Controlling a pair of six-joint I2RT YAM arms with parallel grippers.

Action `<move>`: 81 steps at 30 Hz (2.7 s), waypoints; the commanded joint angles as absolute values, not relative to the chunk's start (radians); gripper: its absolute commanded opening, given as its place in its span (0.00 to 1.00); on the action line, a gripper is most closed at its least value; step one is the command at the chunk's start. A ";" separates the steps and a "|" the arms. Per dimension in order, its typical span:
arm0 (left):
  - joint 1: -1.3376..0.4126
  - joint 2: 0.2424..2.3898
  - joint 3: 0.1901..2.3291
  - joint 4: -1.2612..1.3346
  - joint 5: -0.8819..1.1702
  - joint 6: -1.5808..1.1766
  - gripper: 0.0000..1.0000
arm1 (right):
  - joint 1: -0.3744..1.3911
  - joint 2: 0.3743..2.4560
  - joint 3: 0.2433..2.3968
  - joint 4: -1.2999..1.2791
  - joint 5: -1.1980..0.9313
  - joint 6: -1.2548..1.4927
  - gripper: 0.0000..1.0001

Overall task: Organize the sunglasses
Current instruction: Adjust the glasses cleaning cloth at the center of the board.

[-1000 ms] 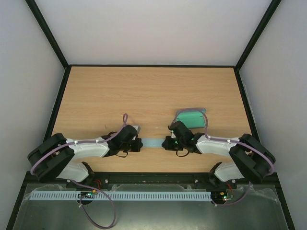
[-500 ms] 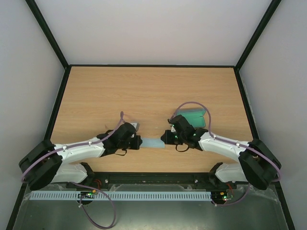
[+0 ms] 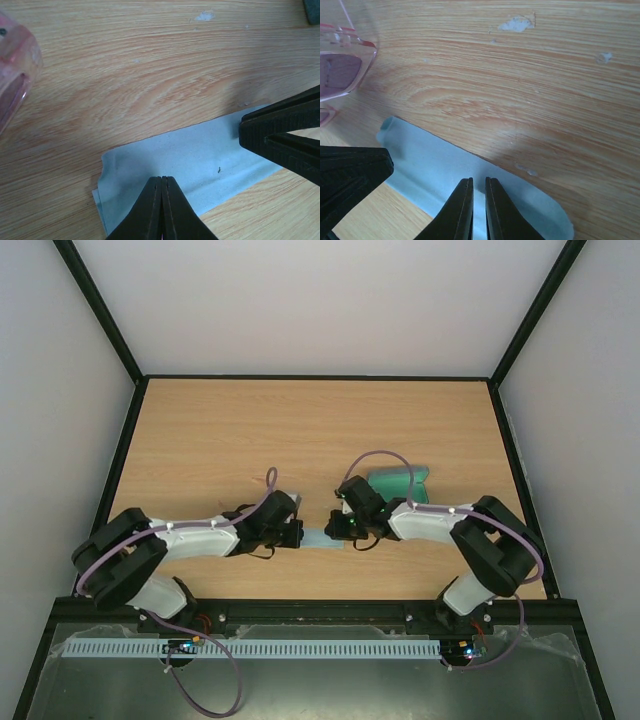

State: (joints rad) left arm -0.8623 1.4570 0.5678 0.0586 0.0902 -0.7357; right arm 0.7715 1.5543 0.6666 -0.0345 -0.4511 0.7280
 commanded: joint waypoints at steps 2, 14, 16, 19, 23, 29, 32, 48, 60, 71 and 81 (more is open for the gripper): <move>-0.853 1.463 0.568 0.074 0.067 -0.720 0.02 | 0.768 1.575 0.683 -0.003 -0.441 0.710 0.11; -0.845 1.408 0.505 0.023 0.006 -0.734 0.02 | 0.768 1.483 0.645 -0.091 -0.358 0.688 0.11; -0.844 1.401 0.502 0.021 0.004 -0.734 0.02 | 0.766 1.463 0.644 -0.111 -0.347 0.683 0.11; -0.844 1.382 0.499 0.003 -0.004 -0.741 0.02 | 0.767 1.431 0.637 -0.142 -0.327 0.676 0.12; -0.846 1.289 0.514 -0.066 -0.001 -0.755 0.02 | 0.767 1.386 0.621 -0.156 -0.336 0.679 0.13; -0.847 1.188 0.520 -0.099 0.065 -0.776 0.03 | 0.768 1.358 0.591 -0.101 -0.433 0.696 0.15; -0.857 1.214 0.502 -0.050 0.110 -0.791 0.03 | 0.773 1.376 0.576 -0.048 -0.485 0.718 0.15; -0.903 1.454 0.524 0.173 0.195 -0.830 0.03 | 0.863 1.527 0.598 0.118 -0.539 0.797 0.14; -0.902 1.522 0.523 0.194 0.190 -0.832 0.02 | 0.867 1.565 0.595 0.130 -0.506 0.799 0.12; -0.904 1.475 0.484 0.166 0.177 -0.839 0.02 | 0.867 1.514 0.566 0.063 -0.451 0.795 0.10; -0.904 1.419 0.440 0.148 0.162 -0.847 0.03 | 0.861 1.381 0.515 -0.081 -0.332 0.779 0.14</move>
